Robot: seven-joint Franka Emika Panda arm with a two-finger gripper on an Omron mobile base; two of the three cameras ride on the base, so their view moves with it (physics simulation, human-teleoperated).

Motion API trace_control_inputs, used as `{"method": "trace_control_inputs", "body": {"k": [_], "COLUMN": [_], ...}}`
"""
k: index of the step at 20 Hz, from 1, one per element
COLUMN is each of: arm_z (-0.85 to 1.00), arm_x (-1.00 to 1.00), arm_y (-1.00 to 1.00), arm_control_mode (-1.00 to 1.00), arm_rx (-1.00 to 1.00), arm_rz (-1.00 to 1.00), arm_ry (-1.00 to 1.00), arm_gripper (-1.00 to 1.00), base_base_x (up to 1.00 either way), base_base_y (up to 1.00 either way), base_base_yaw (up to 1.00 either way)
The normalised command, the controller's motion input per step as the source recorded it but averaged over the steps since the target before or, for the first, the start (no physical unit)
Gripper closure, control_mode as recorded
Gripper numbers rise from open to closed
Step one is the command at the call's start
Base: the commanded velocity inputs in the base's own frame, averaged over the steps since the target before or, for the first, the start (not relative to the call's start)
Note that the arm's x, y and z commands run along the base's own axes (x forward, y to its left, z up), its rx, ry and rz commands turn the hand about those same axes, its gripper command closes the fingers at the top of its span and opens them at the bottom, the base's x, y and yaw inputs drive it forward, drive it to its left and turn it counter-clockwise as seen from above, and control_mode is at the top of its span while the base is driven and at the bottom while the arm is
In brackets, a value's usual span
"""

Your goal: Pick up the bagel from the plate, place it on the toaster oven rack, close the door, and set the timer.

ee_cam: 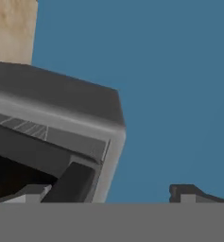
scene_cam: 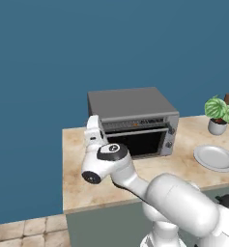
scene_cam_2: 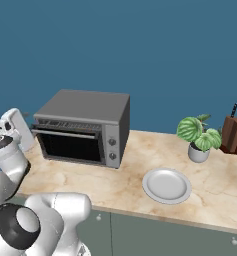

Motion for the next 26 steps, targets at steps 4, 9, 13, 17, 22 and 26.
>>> {"method": "trace_control_inputs", "body": {"k": [4, 9, 13, 17, 22, 26], "arm_z": [-0.11, -0.29, -0.44, -0.47, -0.54, -0.69], "arm_x": [0.79, 0.60, 0.39, 0.09, -0.05, -0.15], "arm_y": [-0.01, 0.00, 0.00, 0.00, 0.00, 0.00], "arm_control_mode": [-1.00, -1.00, -1.00, -1.00, -1.00, -1.00], "arm_rx": [0.00, 0.00, 0.00, 0.00, 0.00, 0.00], "arm_rz": [0.23, 0.19, 0.14, 0.08, 0.01, 0.00], "arm_ry": [0.07, 0.17, 0.23, 0.24, 0.25, 0.28], "arm_gripper": [-1.00, -1.00, -1.00, -1.00, -1.00, -1.00], "base_base_x": [0.00, 0.00, 0.00, 0.00, 0.00, 0.00], "base_base_y": [0.00, 0.00, 0.00, 0.00, 0.00, 0.00], "base_base_yaw": [0.00, 0.00, 0.00, 0.00, 0.00, 0.00]}}
